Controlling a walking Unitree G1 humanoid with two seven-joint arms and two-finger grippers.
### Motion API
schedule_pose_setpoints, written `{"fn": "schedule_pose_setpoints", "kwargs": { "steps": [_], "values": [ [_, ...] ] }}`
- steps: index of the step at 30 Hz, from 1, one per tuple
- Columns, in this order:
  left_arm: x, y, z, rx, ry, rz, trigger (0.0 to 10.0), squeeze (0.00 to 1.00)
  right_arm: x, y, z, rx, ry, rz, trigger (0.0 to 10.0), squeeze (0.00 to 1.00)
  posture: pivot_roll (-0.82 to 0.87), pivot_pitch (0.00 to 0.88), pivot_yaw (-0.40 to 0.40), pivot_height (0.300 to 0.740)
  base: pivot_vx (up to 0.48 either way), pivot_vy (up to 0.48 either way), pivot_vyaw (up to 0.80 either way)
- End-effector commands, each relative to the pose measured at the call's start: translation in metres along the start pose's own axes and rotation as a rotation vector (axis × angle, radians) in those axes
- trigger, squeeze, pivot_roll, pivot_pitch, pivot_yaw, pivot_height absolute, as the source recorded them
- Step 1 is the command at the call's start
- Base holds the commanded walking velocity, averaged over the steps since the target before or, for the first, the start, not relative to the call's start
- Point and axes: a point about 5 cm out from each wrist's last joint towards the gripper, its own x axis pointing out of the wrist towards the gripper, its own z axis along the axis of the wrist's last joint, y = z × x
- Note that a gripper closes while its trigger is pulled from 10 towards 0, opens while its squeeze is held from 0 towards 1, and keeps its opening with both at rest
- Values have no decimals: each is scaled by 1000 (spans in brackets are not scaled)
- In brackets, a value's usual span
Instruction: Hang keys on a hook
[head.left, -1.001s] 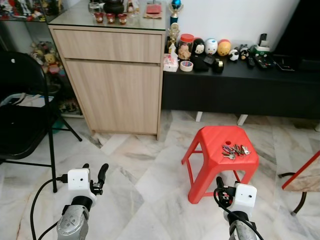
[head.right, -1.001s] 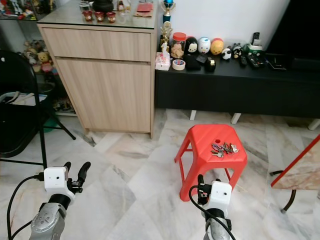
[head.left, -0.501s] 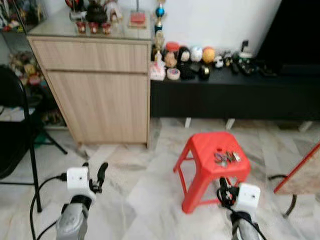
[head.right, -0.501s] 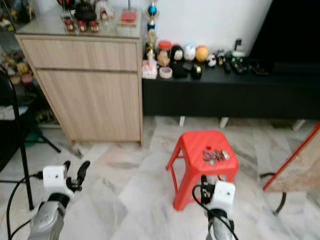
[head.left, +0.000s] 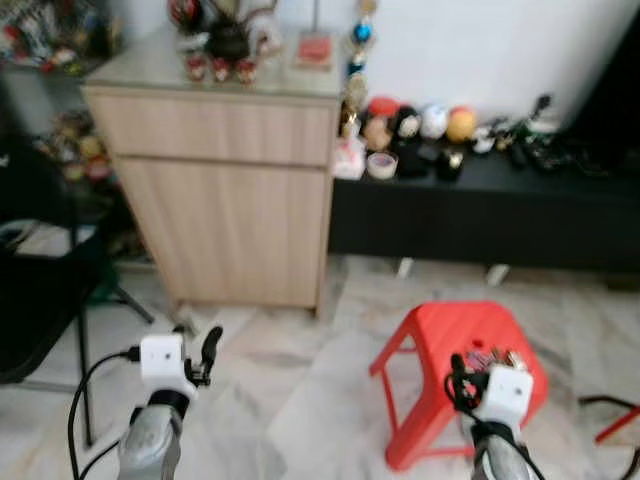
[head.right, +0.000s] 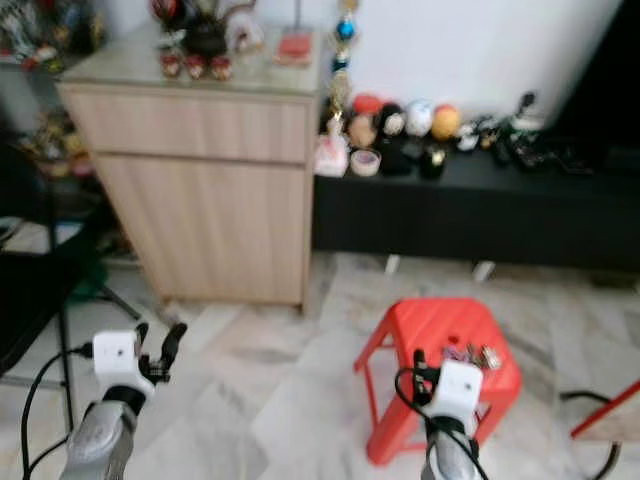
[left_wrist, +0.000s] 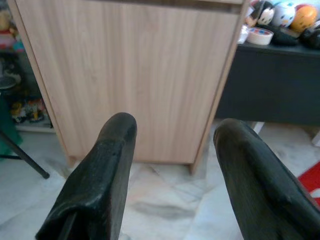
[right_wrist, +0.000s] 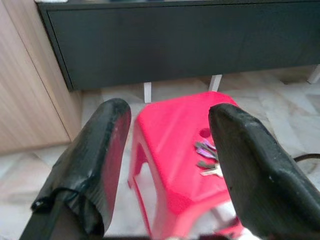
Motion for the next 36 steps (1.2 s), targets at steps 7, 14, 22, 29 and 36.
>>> {"fn": "schedule_pose_setpoints", "kwargs": {
  "steps": [7, 14, 22, 29, 36],
  "values": [
    [-2, 2, -5, -6, 32, 10, 10000, 0, 2, 0, 1, -17, -1, 9, 10000, 0, 96, 0, -60, 740, 0, 0, -337],
    [-2, 2, -4, -3, 27, 12, 10000, 0, 2, 0, 2, -14, -4, 9, 10000, 0, 96, 0, -62, 740, 0, -444, 0],
    [-1, 2, -3, -6, 21, 17, 10000, 0, 3, -1, 2, -17, -2, 8, 10000, 0, 95, 0, -63, 740, 0, -451, 0],
    [-1, 2, -3, -6, 21, 17, 10000, 0, 3, -1, 2, -15, 0, 8, 10000, 0, 92, 0, -60, 740, 0, -337, 0],
    [0, 1, -4, -11, 32, 22, 10000, 0, 3, 0, 2, -14, 5, 14, 10000, 0, 85, 0, -55, 740, 0, -37, 0]
  ]
}}
